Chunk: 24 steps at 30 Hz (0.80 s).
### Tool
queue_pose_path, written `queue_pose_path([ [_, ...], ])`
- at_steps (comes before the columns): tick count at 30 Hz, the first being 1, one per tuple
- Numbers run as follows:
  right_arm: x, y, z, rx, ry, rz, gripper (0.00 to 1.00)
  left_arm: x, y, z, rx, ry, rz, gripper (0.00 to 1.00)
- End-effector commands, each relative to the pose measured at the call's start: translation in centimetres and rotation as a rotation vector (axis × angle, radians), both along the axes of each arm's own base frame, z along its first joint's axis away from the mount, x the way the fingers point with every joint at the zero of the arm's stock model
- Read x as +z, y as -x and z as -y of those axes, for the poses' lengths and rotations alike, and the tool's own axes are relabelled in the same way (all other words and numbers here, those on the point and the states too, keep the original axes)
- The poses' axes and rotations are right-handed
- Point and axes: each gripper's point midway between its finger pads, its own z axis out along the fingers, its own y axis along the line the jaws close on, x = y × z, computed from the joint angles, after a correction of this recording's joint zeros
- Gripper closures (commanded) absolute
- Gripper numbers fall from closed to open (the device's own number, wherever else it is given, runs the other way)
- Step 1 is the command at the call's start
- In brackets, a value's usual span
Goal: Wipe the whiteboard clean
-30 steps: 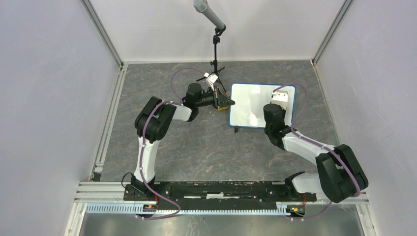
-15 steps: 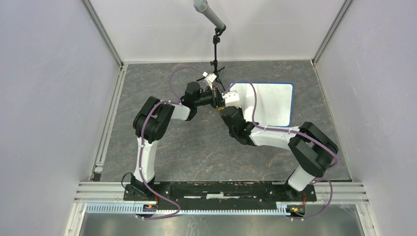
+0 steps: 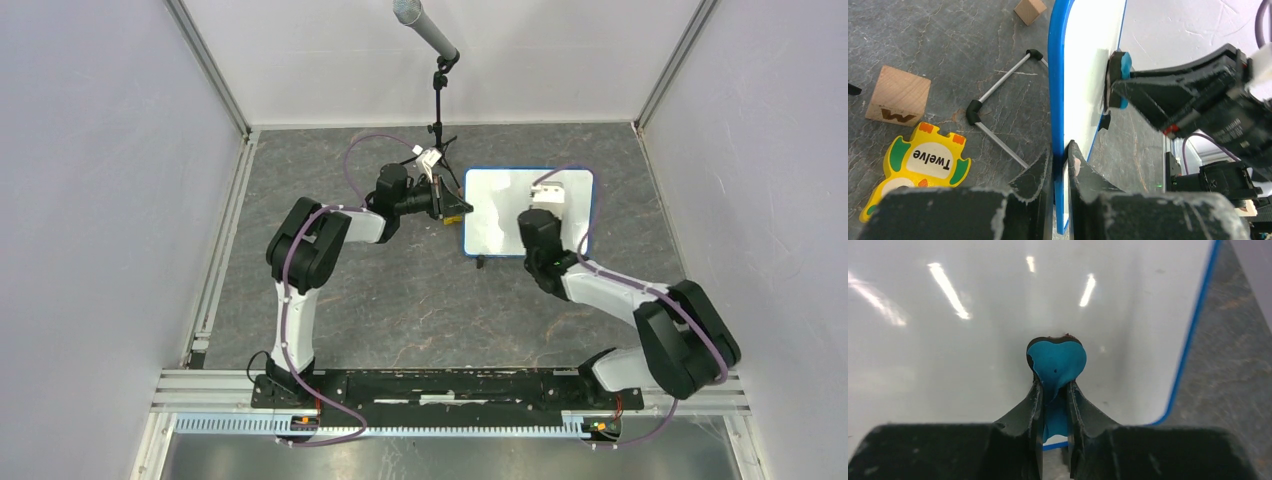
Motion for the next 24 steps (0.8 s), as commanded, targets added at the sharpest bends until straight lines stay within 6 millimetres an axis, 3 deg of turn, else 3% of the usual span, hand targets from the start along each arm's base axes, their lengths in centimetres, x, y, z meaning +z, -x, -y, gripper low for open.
queue_pose_path([
  [1,-0.1,2.0,5.0,-0.115,0.051,-0.033,0.85,-2.9,0.1,-1.7,0.037,-0.114,-0.044,0.98],
  [4,1.6,2.7,4.9,-0.097,0.032,-0.019,0.85,-2.4,0.3,-1.7,0.042,-0.1,-0.062,0.98],
  [9,3.6,4.5,1.4,0.06,0.057,-0.019,0.84,-1.5,0.8,-2.4,0.061,-0.119,-0.042,0.69],
  [13,2.4,7.2,-4.7,0.35,0.074,-0.133,0.84,-0.3,1.5,-3.4,0.101,-0.134,-0.017,0.45],
  [16,1.0,10.3,-8.4,0.557,0.06,-0.221,0.84,0.6,2.4,-5.0,0.154,-0.172,0.007,0.37],
  [20,-0.8,14.2,-11.0,0.723,-0.016,-0.338,0.84,1.3,4.2,-8.1,0.263,-0.275,-0.016,0.33],
  [24,-2.0,17.2,-11.9,0.788,-0.069,-0.401,0.8,3.6,8.4,-10.7,0.334,-0.232,-0.065,0.28],
])
